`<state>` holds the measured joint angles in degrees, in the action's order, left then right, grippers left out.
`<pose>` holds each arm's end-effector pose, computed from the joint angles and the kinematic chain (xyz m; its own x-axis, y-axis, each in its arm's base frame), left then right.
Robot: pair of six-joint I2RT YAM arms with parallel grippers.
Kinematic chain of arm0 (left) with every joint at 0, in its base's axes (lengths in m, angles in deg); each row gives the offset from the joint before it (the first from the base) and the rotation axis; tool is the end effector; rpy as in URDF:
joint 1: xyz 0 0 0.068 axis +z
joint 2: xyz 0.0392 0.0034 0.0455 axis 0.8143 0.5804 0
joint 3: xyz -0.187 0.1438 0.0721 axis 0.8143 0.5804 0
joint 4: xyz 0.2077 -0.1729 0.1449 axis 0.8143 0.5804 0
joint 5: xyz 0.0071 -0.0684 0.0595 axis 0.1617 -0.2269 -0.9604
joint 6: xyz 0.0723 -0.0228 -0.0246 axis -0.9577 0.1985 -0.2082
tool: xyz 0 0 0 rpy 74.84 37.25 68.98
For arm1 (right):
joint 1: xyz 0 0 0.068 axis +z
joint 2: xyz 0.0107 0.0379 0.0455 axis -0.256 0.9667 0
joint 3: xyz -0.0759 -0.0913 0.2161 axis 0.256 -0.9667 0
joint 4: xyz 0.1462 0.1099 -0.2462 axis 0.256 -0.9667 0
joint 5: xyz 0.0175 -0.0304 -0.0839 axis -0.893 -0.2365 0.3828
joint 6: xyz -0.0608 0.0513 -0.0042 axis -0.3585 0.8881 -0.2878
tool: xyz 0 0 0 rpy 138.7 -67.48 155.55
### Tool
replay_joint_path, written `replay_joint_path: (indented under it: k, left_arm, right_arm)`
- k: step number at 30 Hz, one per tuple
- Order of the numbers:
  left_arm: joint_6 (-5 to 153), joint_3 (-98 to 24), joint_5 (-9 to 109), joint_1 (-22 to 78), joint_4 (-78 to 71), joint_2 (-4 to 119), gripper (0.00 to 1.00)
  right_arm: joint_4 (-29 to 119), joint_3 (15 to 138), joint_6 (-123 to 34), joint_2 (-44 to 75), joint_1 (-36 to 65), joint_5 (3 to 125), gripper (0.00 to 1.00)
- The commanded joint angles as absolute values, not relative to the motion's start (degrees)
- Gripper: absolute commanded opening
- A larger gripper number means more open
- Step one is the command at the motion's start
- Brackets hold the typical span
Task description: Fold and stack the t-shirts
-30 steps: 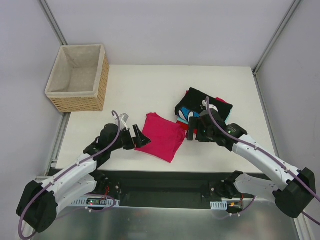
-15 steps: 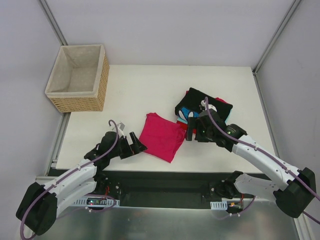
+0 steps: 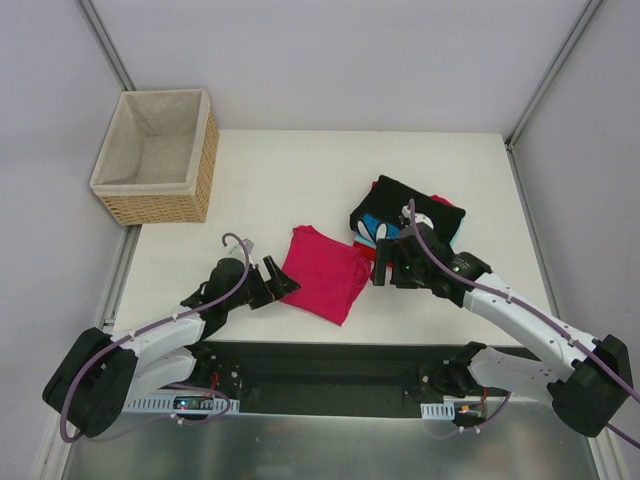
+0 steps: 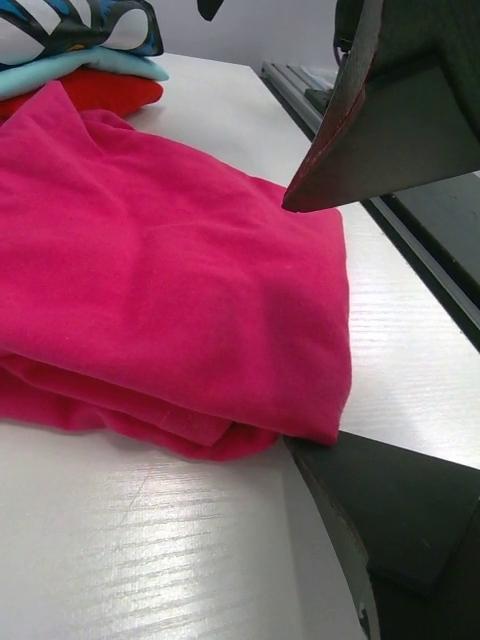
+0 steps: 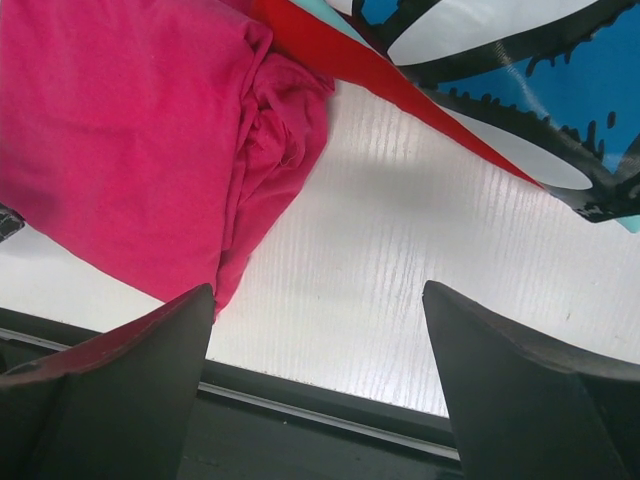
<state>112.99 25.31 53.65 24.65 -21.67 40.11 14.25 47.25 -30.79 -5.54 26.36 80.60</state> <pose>0.2179 -0.1416 0.0713 -0.7541 -0.4349 -0.4921 0.1043 0.6605 -0.7435 0.2333 0.1903 0.2043 -0.7014 -0.1572 -0.6953 -0.3485 0.9265 0.1421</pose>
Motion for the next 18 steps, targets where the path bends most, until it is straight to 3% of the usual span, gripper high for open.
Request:
replay_joint_path:
  k: [1, 2, 5, 8, 11, 13, 18]
  left_arm:
    - [112.5, 28.3, 50.4, 25.2, -17.0, 44.3, 0.84]
    - [112.7, 28.4, 50.3, 25.2, -17.2, 44.8, 0.72]
    - [112.5, 28.2, 50.3, 25.2, -17.2, 45.3, 0.50]
    - [112.2, 28.0, 50.2, 25.3, -16.7, 45.3, 0.39]
    - [111.8, 27.9, 49.8, 25.3, -16.5, 45.5, 0.21]
    - [111.7, 27.9, 49.8, 25.4, -16.6, 45.7, 0.00]
    - [111.7, 28.3, 50.3, 25.6, -17.5, 46.5, 0.00]
  right_arm:
    - [20.2, 43.8, -29.1, -6.0, 26.7, 80.3, 0.89]
    - [21.7, 42.8, -28.9, -5.7, 26.7, 79.2, 0.89]
    - [27.8, 39.4, -28.1, -4.5, 26.7, 77.2, 0.89]
    - [34.2, 36.6, -28.4, -3.9, 26.7, 75.5, 0.89]
    - [39.2, 34.7, -28.7, -3.2, 26.7, 75.0, 0.89]
    - [42.8, 33.9, -28.9, -2.6, 26.8, 74.9, 0.89]
    - [50.6, 31.6, -29.1, 2.0, 26.7, 73.9, 0.89]
